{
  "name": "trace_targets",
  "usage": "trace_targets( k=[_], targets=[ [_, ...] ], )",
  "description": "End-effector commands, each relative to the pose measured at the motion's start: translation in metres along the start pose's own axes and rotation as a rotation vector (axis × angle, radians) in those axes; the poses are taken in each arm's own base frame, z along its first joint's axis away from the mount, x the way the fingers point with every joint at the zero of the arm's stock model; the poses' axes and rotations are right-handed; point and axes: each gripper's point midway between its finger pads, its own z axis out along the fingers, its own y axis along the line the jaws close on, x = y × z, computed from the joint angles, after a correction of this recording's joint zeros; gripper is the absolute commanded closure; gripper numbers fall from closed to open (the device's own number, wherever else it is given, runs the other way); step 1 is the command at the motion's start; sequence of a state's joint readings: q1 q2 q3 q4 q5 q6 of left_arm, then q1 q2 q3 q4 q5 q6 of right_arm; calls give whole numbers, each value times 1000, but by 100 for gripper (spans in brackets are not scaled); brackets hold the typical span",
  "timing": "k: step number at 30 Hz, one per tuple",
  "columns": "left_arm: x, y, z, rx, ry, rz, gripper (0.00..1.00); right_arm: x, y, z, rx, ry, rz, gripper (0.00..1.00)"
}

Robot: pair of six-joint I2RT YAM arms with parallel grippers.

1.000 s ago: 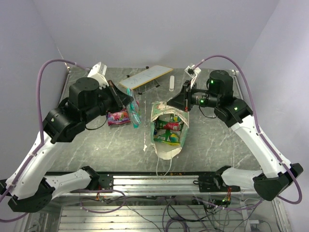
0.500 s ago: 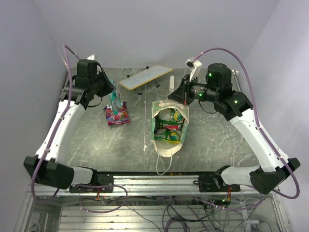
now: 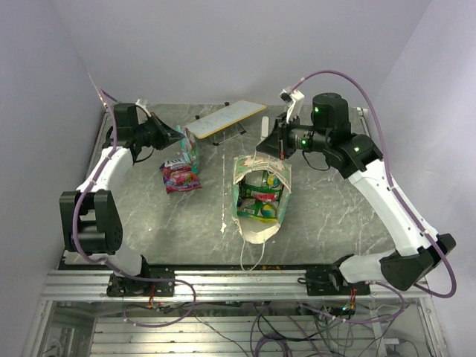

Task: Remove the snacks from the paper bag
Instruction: Place the snack at the center of the board.

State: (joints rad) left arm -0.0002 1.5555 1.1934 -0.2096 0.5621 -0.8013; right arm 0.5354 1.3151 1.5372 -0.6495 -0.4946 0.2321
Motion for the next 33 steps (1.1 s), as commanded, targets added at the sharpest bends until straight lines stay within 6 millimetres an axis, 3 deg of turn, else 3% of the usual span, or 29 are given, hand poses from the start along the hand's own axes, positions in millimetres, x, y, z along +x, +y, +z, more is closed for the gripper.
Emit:
trace_targets(
  k=[1, 7, 13, 20, 24, 33],
  targets=[
    [-25, 8, -4, 157, -36, -29, 93, -14, 0, 6, -24, -13, -53, 100],
    [-7, 80, 0, 26, 84, -80, 93, -18, -5, 12, -26, 10, -80, 100],
    [11, 126, -2, -89, 135, -79, 93, -18, -8, 17, -36, 17, -89, 100],
    [16, 173, -18, -208, 151, -87, 93, -18, -9, 20, -49, 23, -85, 100],
    [24, 188, -13, -227, 200, -95, 93, -21, -9, 21, -52, 19, -85, 100],
    [22, 204, -2, -246, 224, -88, 93, -22, -8, 20, -57, 8, -68, 100]
  ],
)
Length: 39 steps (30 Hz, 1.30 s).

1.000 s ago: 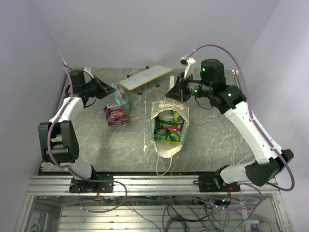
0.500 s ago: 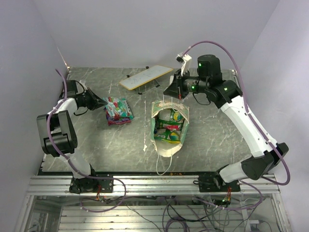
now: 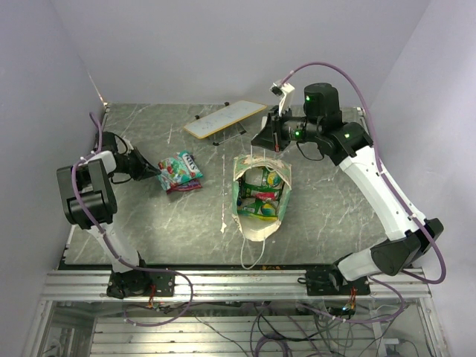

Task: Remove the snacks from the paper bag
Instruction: Place the snack at the center of the board, then take out the snack from the paper bag.

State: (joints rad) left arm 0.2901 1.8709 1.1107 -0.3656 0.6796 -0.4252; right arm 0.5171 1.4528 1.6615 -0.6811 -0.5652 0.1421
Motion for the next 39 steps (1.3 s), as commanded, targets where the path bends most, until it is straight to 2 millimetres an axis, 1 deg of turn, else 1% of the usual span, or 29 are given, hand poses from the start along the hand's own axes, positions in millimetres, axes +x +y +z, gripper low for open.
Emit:
trace_targets(
  k=[1, 3, 4, 6, 7, 8, 9, 10, 11, 12, 13, 14, 16, 17, 20, 21, 22, 24, 26, 28, 30, 32, 35, 39],
  targets=[
    [-11, 2, 2, -13, -5, 43, 93, -11, 3, -4, -9, -36, -8, 100],
    [-16, -1, -3, -25, -25, 63, 89, -10, 3, -5, -7, -35, -4, 100],
    [-18, -2, -7, -37, -36, 74, 85, -11, 4, -5, -7, -37, -5, 100],
    [-23, -1, -17, -91, -62, 82, 70, -12, 4, -6, -6, -43, -1, 100],
    [-27, -3, -26, -123, -88, 86, 56, -13, 5, -6, -7, -48, -1, 100],
    [-30, -4, -35, -151, -119, 82, 37, -14, 6, -7, -9, -53, -1, 100],
    [-33, -9, -45, -170, -158, 76, 25, -14, 6, -7, -9, -54, 3, 100],
    [-35, -14, -54, -187, -196, 68, 17, -14, 6, -8, -10, -57, 5, 100],
    [-35, -16, -64, -209, -234, 50, 12, -13, 7, -8, -13, -58, 9, 100],
    [-36, -23, -74, -219, -273, 38, 8, -14, 8, -8, -17, -61, 10, 100],
    [-34, -30, -82, -220, -304, 26, 6, -13, 9, -9, -21, -60, 10, 100],
    [-30, -41, -89, -209, -335, 25, 6, -13, 10, -9, -24, -59, 9, 100],
    [-17, -68, -99, -174, -374, 40, 8, -12, 10, -10, -23, -54, -4, 100],
    [-5, -90, -99, -141, -379, 64, 9, -11, 10, -11, -19, -49, -10, 100],
    [30, -135, -108, -59, -409, 113, 12, -13, 10, -13, -15, -47, -17, 100],
    [47, -157, -115, 4, -420, 144, 13, -13, 10, -13, -12, -47, -9, 100],
    [63, -172, -120, 53, -418, 161, 14, -14, 8, -13, -3, -49, 4, 100],
    [96, -191, -128, 123, -406, 189, 16, -13, 5, -12, 19, -52, 46, 100],
    [127, -205, -140, 186, -391, 218, 19, -13, 6, -10, 14, -54, 78, 100],
    [157, -222, -156, 288, -377, 283, 16, -13, 11, -10, -16, -63, 81, 100],
    [185, -239, -174, 397, -356, 385, 17, -14, 14, -10, -40, -81, 62, 100],
    [208, -251, -188, 472, -333, 496, 16, -13, 14, -9, -42, -89, 64, 100],
    [237, -267, -200, 507, -275, 719, 17, -13, 16, -11, -46, -80, 72, 100],
    [265, -288, -200, 529, -235, 1004, 18, -9, 18, -13, -53, -90, 72, 100]
  ],
)
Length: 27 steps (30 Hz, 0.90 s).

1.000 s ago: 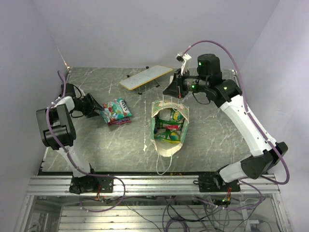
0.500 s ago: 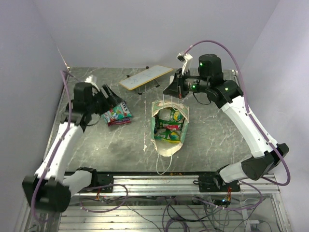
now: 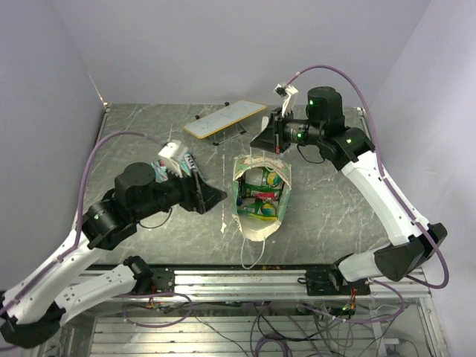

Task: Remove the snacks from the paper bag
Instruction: Take out the snack from the paper bag.

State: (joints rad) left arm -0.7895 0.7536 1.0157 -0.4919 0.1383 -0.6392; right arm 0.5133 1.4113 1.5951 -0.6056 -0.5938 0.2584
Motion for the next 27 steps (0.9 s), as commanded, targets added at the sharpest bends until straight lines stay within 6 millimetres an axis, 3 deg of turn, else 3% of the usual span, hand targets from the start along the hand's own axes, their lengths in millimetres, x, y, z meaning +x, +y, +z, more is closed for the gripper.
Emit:
trace_targets(
  k=[1, 4, 7, 9, 11, 16, 19, 23, 27],
  targets=[
    [2, -23, 15, 45, 58, 324, 17, -8, 10, -11, -23, -53, -18, 100],
    [21, -45, 34, 95, 103, 477, 13, -11, 12, -13, -21, -60, -16, 100],
    [56, -53, 54, 89, 152, 661, 17, -15, 13, -15, -20, -71, -15, 100],
    [78, -50, 68, 76, 183, 784, 25, -16, 14, -16, -18, -75, -15, 100],
    [94, -41, 80, 57, 217, 897, 42, -19, 14, -17, -14, -80, -12, 100],
    [117, -33, 105, 79, 307, 1083, 57, -20, 13, -20, 1, -83, -10, 100],
    [137, -25, 118, 111, 377, 1177, 54, -18, 8, -19, 23, -80, -8, 100],
    [144, -6, 131, 100, 406, 1203, 41, -25, -2, -21, 90, -91, -9, 100],
    [156, 11, 139, 111, 489, 1249, 41, -29, 1, -16, 57, -87, 7, 100]
  ],
)
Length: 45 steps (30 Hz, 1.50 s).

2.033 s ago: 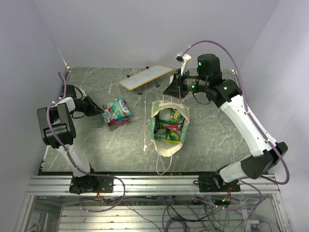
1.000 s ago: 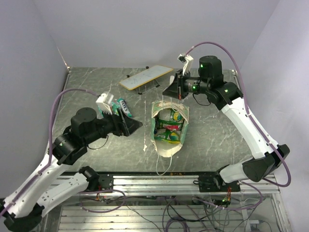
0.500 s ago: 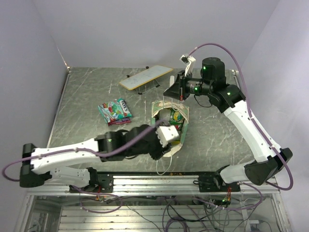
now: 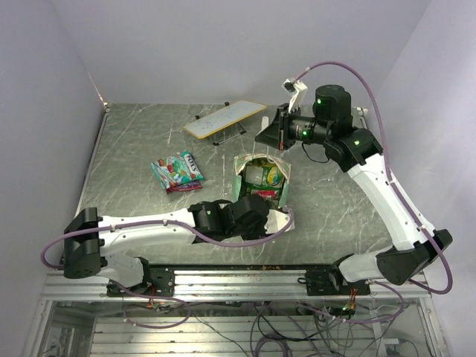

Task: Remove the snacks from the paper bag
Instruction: Take out the snack from the paper bag.

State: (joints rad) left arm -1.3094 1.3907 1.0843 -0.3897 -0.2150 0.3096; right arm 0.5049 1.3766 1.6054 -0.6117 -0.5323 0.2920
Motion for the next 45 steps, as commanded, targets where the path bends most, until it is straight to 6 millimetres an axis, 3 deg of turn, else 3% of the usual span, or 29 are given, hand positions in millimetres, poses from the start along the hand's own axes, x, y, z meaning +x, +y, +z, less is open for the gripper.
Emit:
trace_targets(
  k=[1, 4, 10, 15, 20, 26, 32, 35, 40, 45],
  targets=[
    [3, 4, 16, 34, 7, 97, 42, -16, 3, 0, -7, -34, -3, 100],
    [6, 6, 26, 35, 17, 114, 41, -20, 4, 1, -11, -33, -1, 100],
    [17, 31, 39, -13, 24, 42, 44, -27, 7, 0, -17, -42, 1, 100],
    [8, 31, 42, 7, -2, 32, 47, -29, 9, -2, -16, -43, 3, 100],
    [23, 28, 53, 39, 42, 64, 46, -35, -1, -6, 11, -66, 9, 100],
    [36, 42, 65, 1, 88, 66, 43, -37, 0, -6, 3, -74, 17, 100],
    [38, 45, 80, -9, 105, 85, 44, -41, 0, -7, 5, -81, 13, 100],
    [38, 52, 82, -35, 107, 76, 50, -43, -1, -8, 5, -82, 12, 100],
    [25, 59, 75, -57, 80, 61, 73, -45, -2, -10, 12, -83, 0, 100],
    [13, 65, 63, -57, 64, 48, 82, -44, -6, -11, 17, -82, -12, 100]
  ],
)
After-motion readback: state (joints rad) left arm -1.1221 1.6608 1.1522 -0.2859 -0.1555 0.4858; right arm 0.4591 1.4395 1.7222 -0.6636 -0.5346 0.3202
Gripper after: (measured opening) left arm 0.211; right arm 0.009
